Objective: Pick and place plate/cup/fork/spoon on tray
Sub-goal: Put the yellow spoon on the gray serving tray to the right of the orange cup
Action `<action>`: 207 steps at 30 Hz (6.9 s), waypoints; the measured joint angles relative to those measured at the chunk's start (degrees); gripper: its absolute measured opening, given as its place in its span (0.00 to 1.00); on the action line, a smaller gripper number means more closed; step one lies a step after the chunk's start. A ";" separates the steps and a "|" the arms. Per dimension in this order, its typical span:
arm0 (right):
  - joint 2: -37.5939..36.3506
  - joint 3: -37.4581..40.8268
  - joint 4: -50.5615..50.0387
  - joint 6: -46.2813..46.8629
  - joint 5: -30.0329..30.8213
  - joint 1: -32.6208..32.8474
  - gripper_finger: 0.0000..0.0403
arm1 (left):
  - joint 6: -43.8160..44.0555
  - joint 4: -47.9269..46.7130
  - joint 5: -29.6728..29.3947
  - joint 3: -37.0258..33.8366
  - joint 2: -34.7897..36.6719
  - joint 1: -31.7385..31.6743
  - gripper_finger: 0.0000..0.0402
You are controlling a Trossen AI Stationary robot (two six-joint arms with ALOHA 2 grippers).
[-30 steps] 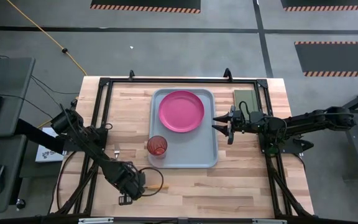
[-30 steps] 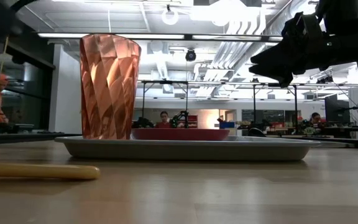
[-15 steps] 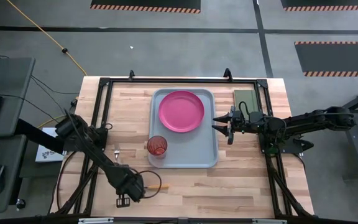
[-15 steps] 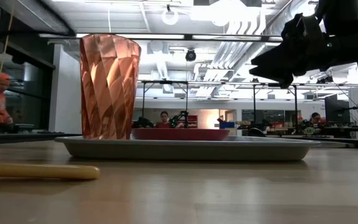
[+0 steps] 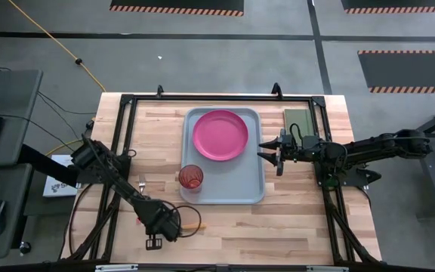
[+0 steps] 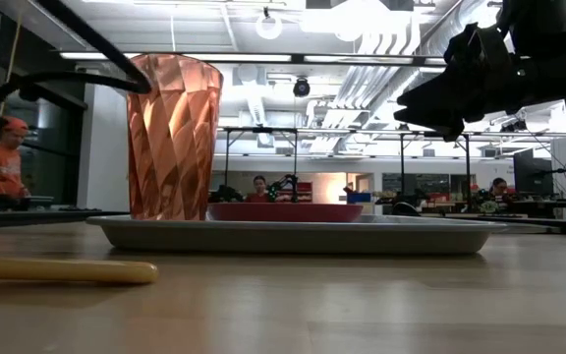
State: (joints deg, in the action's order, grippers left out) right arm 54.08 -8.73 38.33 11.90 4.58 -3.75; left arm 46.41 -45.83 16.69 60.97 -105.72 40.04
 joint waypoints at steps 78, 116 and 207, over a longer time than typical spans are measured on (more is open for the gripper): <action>-0.03 -0.31 4.33 8.66 -8.86 4.50 0.43 | -24.52 20.24 -22.11 5.97 8.95 -7.12 0.00; 56.90 -55.82 -53.34 15.12 1.97 34.56 0.43 | -24.80 49.31 -62.49 -20.91 41.12 -3.11 0.00; 45.14 -42.10 -49.79 23.69 -2.16 19.79 0.04 | -33.59 53.01 -68.26 -20.92 40.14 -3.66 0.00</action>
State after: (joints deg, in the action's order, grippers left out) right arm 99.22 -50.83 -11.46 35.59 2.42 16.05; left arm 12.82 7.18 -51.57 40.05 -65.58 36.38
